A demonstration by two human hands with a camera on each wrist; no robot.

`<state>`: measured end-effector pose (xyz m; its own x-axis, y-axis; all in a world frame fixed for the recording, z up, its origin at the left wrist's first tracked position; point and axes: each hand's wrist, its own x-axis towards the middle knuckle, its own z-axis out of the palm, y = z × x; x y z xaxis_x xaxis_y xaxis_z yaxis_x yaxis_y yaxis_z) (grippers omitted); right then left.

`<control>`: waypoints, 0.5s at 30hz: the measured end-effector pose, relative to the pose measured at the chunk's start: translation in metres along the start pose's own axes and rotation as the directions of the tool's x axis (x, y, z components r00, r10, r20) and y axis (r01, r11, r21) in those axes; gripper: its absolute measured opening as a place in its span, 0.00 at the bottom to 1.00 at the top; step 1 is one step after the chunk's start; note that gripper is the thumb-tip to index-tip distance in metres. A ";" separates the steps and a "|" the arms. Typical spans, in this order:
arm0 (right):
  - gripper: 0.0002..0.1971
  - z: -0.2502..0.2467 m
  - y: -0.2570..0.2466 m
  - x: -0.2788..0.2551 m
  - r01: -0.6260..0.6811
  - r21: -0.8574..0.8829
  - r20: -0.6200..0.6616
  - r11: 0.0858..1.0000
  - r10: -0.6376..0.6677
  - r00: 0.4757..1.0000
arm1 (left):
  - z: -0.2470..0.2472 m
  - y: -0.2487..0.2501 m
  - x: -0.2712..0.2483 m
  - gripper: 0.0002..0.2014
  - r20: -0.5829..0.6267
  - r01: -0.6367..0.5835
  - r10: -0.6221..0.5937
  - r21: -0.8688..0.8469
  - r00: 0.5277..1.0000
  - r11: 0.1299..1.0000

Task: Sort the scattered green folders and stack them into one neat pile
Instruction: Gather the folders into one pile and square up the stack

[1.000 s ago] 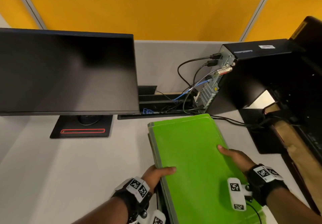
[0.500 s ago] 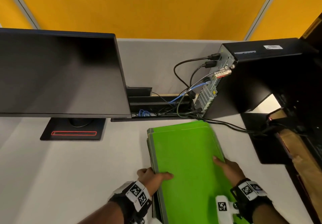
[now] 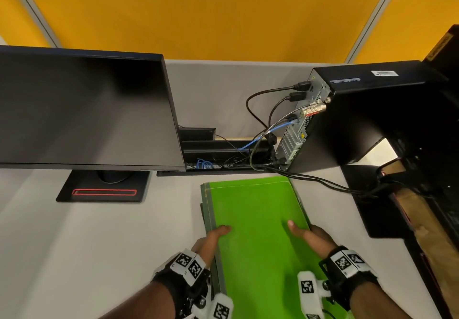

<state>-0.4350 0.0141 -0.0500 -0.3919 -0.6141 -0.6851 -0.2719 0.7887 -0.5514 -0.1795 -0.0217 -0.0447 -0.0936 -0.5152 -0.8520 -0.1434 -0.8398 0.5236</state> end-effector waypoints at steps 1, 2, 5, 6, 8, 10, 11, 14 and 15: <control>0.67 0.000 -0.001 -0.001 -0.011 -0.013 0.009 1.000 0.011 1.000 | -0.005 0.002 -0.001 0.41 0.037 0.008 -0.007 -0.019 0.999 1.000; 0.64 0.001 -0.002 -0.001 -0.044 -0.020 0.017 0.999 0.045 0.999 | -0.007 0.006 -0.011 0.32 0.057 0.020 -0.020 0.000 0.998 1.000; 0.67 0.004 -0.004 0.001 -0.042 -0.015 0.052 0.999 0.043 0.998 | -0.017 0.013 -0.023 0.26 0.128 0.033 -0.040 0.055 0.991 0.998; 0.69 0.005 -0.004 0.000 -0.030 -0.017 0.057 0.999 0.031 0.998 | -0.019 0.012 -0.024 0.31 0.150 0.004 -0.019 0.100 0.989 0.995; 0.70 0.009 -0.003 0.000 -0.003 0.001 0.076 1.000 0.002 0.997 | -0.022 0.006 -0.021 0.51 0.114 0.004 -0.023 0.162 0.993 0.987; 0.65 0.013 -0.005 -0.005 0.017 0.072 0.105 0.997 -0.024 0.994 | -0.029 0.001 -0.020 0.66 0.098 0.021 -0.037 0.164 0.995 0.986; 0.62 0.016 -0.006 -0.007 0.025 0.105 0.124 0.994 -0.038 0.992 | -0.033 -0.002 -0.019 0.71 0.084 0.021 -0.035 0.163 0.996 0.986; 0.52 0.021 -0.008 -0.012 0.075 0.200 0.147 0.977 -0.106 0.983 | -0.044 -0.001 -0.032 0.78 0.087 -0.002 -0.015 0.191 0.996 0.981; 0.51 0.022 -0.006 -0.013 0.091 0.236 0.145 0.968 -0.128 0.981 | -0.047 -0.002 -0.034 0.78 0.084 -0.011 -0.006 0.203 0.996 0.979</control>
<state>-0.4093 0.0167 -0.0483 -0.2224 -0.7074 -0.6709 -0.0915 0.7003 -0.7080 -0.1301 -0.0105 -0.0166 -0.1748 -0.4936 -0.8519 -0.3398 -0.7819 0.5227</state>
